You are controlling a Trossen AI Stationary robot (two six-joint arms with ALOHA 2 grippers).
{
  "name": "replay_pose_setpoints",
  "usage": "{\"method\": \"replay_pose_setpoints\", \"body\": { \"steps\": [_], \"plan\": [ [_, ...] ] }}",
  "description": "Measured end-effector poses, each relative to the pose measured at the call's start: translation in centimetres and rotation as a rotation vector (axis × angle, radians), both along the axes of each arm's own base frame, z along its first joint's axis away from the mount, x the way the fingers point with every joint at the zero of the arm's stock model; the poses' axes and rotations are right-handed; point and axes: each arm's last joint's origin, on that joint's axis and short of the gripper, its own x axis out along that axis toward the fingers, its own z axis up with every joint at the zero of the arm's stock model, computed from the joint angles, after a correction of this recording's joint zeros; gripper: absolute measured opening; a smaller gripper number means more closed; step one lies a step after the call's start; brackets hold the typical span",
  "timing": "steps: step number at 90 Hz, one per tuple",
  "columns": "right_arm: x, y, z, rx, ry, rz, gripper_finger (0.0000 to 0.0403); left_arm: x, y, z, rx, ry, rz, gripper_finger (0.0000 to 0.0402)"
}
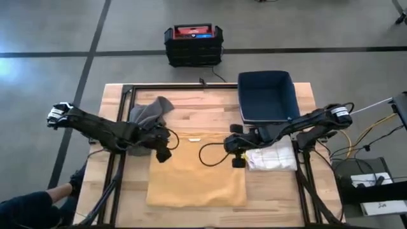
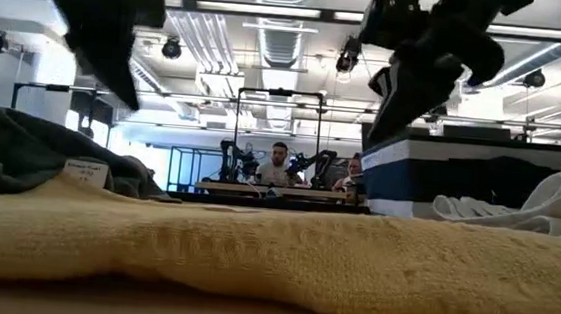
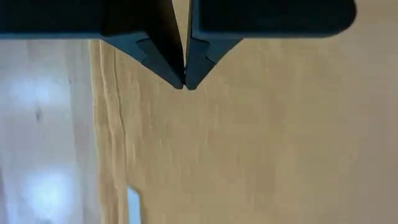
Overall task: Fold towel
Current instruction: Fold the yellow towel
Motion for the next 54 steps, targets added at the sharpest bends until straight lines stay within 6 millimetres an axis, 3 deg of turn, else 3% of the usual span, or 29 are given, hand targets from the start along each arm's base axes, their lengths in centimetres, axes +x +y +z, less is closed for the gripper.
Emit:
{"method": "replay_pose_setpoints", "body": {
  "steps": [10, 21, 35, 54],
  "plan": [
    [1.0, 0.1, 0.6, -0.013, -0.099, 0.016, 0.0002, 0.4, 0.1, 0.7, 0.058, -0.092, 0.008, 0.0037],
    [0.7, 1.1, 0.5, 0.061, -0.081, -0.049, 0.0008, 0.9, -0.9, 1.3, -0.021, -0.096, -0.092, 0.0066],
    [-0.4, 6.1, 1.4, 0.218, -0.066, 0.021, 0.0060, 1.8, -4.6, 1.8, -0.099, -0.077, -0.254, 0.0142],
    [-1.7, 13.3, 3.3, 0.155, -0.133, 0.102, 0.0184, 2.9, -11.8, 1.7, -0.054, 0.075, -0.399, 0.0229]
  ]
}}
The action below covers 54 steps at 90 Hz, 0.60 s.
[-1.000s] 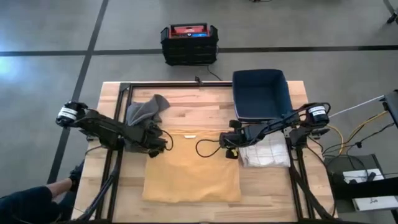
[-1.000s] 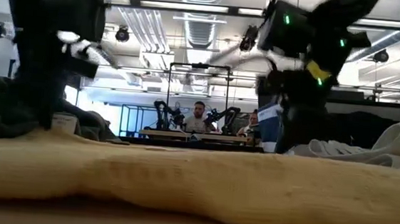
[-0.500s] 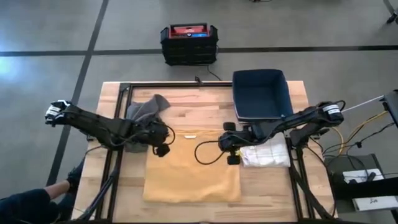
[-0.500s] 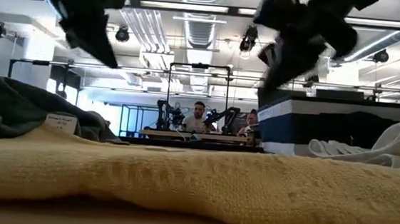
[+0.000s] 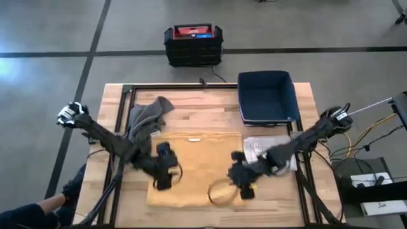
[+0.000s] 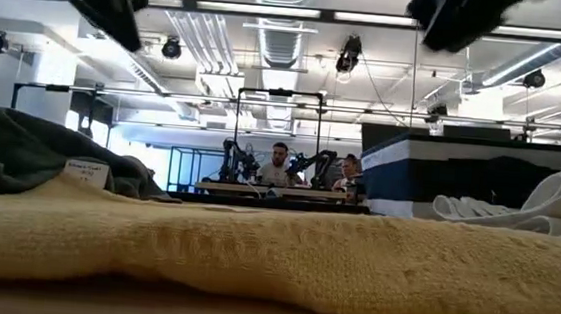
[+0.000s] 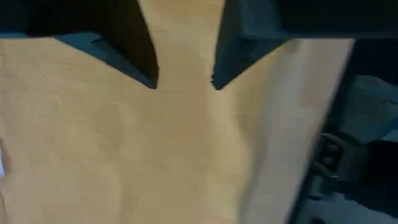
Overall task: Fold towel
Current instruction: Fold the yellow towel
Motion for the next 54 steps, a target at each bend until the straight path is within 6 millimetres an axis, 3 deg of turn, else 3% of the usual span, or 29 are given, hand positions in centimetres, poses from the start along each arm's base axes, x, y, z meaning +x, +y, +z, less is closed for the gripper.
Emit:
{"method": "replay_pose_setpoints", "body": {
  "steps": [15, 29, 40, 54],
  "plan": [
    [-0.6, 4.6, 0.4, -0.062, 0.045, -0.041, 0.0262, -1.1, -6.3, -0.8, 0.117, 0.213, -0.019, 0.0239],
    [-0.2, 8.1, -1.3, -0.072, 0.103, -0.071, 0.0296, -3.5, -11.9, -2.1, 0.190, 0.289, -0.069, 0.0222],
    [0.4, 10.0, -3.0, -0.085, 0.148, -0.111, 0.0297, -5.1, -15.0, -3.5, 0.207, 0.296, -0.108, 0.0207],
    [1.0, 11.4, -5.4, -0.104, 0.190, -0.145, 0.0279, -5.8, -16.2, -6.0, 0.269, 0.334, -0.119, 0.0192]
  ]
}}
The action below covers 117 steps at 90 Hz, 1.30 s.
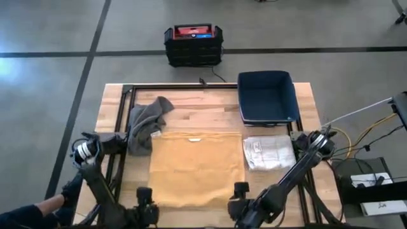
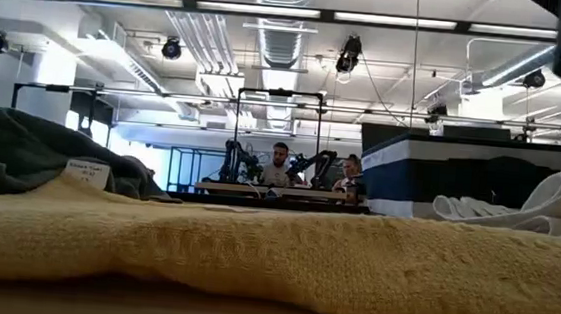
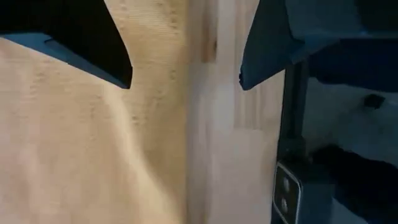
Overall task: Fold towel
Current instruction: Fold the yellow towel
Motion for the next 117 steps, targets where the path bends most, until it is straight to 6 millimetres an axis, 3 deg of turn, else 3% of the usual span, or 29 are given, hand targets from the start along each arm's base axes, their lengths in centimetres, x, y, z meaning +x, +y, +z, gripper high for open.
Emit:
{"method": "replay_pose_setpoints", "body": {
  "steps": [14, 48, 74, 99, 117],
  "plan": [
    [0.1, 0.5, -1.8, -0.021, 0.033, -0.031, 0.0260, 0.1, -0.2, -1.9, 0.051, 0.030, -0.001, 0.0184],
    [-1.6, 1.0, -2.8, -0.076, 0.105, -0.068, 0.0241, 0.0, 0.0, -5.5, -0.033, -0.002, 0.030, 0.0181],
    [-1.5, 0.9, -6.8, -0.221, 0.140, -0.074, 0.0233, -0.5, 0.7, -6.9, -0.047, -0.013, 0.075, 0.0164],
    [-1.7, 0.7, -8.4, -0.314, 0.156, -0.071, 0.0151, -0.4, 0.5, -7.0, -0.050, -0.038, 0.053, 0.0114],
    [-2.4, -0.2, -8.5, -0.414, 0.189, -0.108, 0.0043, -0.4, 0.7, -7.1, -0.028, -0.053, 0.051, 0.0018]
  ]
}}
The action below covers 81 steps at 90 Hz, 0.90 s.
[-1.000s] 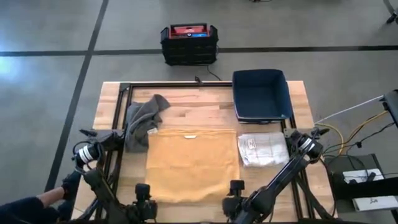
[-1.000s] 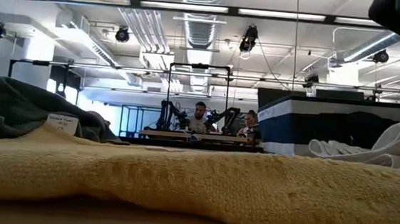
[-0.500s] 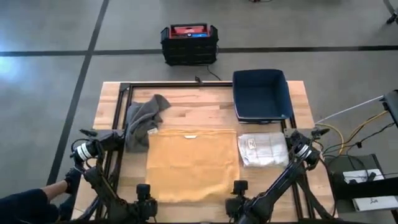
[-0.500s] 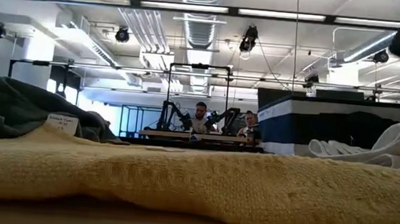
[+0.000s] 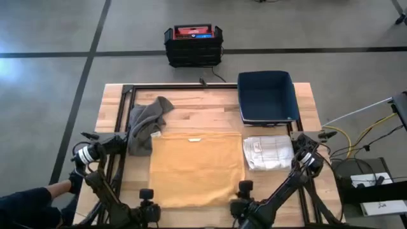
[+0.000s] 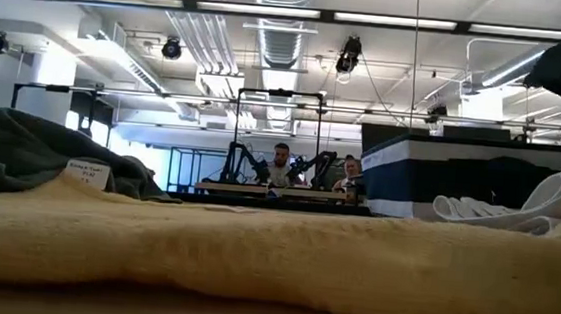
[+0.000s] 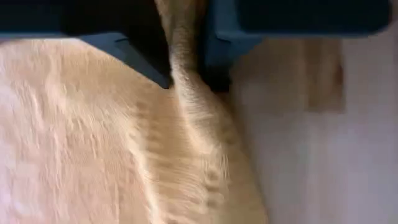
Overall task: Fold towel
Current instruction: Fold the yellow towel
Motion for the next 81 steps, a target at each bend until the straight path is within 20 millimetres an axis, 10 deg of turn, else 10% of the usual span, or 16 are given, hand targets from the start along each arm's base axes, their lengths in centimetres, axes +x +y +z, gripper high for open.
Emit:
{"method": "replay_pose_setpoints", "body": {
  "steps": [54, 81],
  "plan": [
    [-3.4, 3.6, 1.9, 0.126, -0.023, -0.022, 0.0001, -1.8, -1.3, 2.4, -0.132, -0.034, 0.136, 0.0000],
    [-4.0, 5.8, 3.7, 0.266, 0.034, 0.054, 0.0000, -1.9, -4.4, 7.1, -0.306, -0.064, 0.152, 0.0001]
  ]
}}
